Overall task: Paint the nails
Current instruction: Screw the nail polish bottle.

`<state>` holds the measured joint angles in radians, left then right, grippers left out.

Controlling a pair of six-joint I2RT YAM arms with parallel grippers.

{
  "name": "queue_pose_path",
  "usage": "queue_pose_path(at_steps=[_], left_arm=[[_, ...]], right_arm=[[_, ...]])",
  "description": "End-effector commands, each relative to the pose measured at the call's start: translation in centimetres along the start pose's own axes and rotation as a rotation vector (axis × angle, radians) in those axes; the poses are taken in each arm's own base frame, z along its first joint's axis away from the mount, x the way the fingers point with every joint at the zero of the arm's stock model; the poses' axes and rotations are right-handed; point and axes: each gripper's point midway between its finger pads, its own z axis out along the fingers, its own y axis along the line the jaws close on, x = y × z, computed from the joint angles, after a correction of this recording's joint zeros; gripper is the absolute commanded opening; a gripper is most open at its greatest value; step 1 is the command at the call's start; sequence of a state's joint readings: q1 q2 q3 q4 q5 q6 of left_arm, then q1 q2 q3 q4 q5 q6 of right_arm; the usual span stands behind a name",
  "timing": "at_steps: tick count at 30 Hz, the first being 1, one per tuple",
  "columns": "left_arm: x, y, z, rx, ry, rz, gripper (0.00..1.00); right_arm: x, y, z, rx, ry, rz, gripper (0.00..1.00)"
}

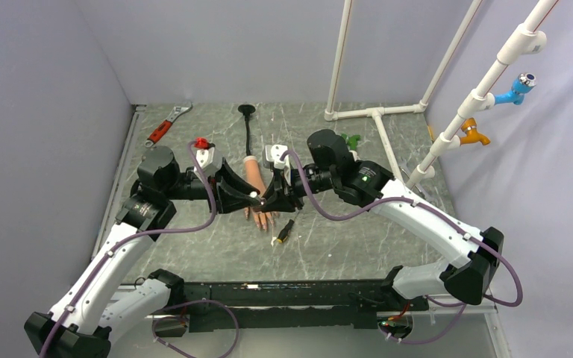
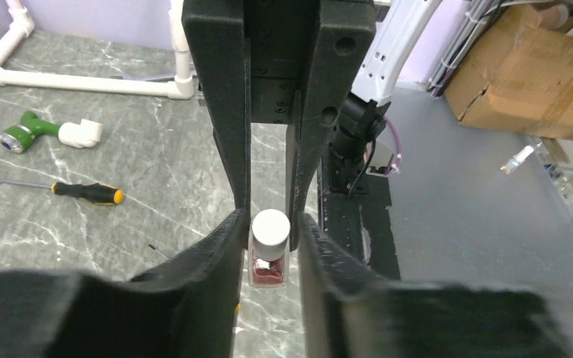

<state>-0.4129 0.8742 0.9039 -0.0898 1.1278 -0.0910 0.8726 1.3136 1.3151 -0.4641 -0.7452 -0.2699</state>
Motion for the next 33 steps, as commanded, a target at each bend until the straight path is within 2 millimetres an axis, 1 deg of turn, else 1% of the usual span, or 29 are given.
queue_pose_path(at_steps=[1,2,3,5,6,7,8,10,14,16,18,21,24,27,33], left_arm=[[-1.3,-0.2,-0.1,-0.018,-0.019,0.038,0.51],[-1.4,-0.1,-0.1,-0.028,-0.021,0.042,0.67],[-1.5,0.4,-0.2,-0.062,-0.026,0.040,0.76],[-1.7,1.1,-0.5,-0.122,-0.040,0.054,0.89],[-1.9,1.3,-0.7,-0.149,-0.050,0.063,0.94],[-2.1,1.5,-0.9,-0.168,-0.058,0.070,0.95],[-2.3,1.6,-1.0,-0.185,-0.068,0.074,0.94],[-2.5,2.0,-1.2,-0.219,-0.079,0.070,0.87],[-2.1,3.0,-1.4,-0.268,-0.067,0.041,0.77],[-1.9,3.6,-1.3,-0.283,-0.064,0.022,0.72],[-1.8,3.9,-1.3,-0.298,-0.067,0.009,0.68],[-1.7,4.9,-1.6,-0.357,-0.085,-0.009,0.69],[-1.4,6.0,-1.9,-0.421,-0.081,-0.025,0.66],[-1.3,6.2,-1.9,-0.427,-0.081,-0.031,0.65],[-1.2,6.6,-2.0,-0.448,-0.086,-0.048,0.59]], right_arm=[[-3.3,0.5,-0.4,-0.016,-0.089,-0.115,0.00],[-3.3,0.4,-0.5,-0.010,-0.087,-0.114,0.00],[-3.2,0.3,-0.4,-0.003,-0.084,-0.111,0.00],[-3.0,-0.2,-0.4,0.022,-0.081,-0.107,0.00],[-2.9,-0.4,-0.4,0.035,-0.077,-0.103,0.00],[-2.8,-0.8,-0.3,0.052,-0.074,-0.099,0.00],[-2.8,-1.0,-0.3,0.063,-0.073,-0.096,0.00],[-2.7,-1.8,-0.4,0.105,-0.069,-0.086,0.00],[-3.0,-4.7,-0.8,0.276,-0.086,-0.063,0.00],[-2.8,-5.7,-0.9,0.327,-0.079,-0.051,0.00],[-2.6,-6.2,-0.8,0.346,-0.070,-0.040,0.00],[-2.3,-6.8,-0.5,0.367,-0.062,-0.026,0.00],[-2.2,-7.5,-0.4,0.395,-0.065,-0.018,0.00],[-2.1,-7.5,0.0,0.387,-0.059,-0.015,0.00],[-1.9,-7.8,0.3,0.382,-0.050,-0.010,0.00]])
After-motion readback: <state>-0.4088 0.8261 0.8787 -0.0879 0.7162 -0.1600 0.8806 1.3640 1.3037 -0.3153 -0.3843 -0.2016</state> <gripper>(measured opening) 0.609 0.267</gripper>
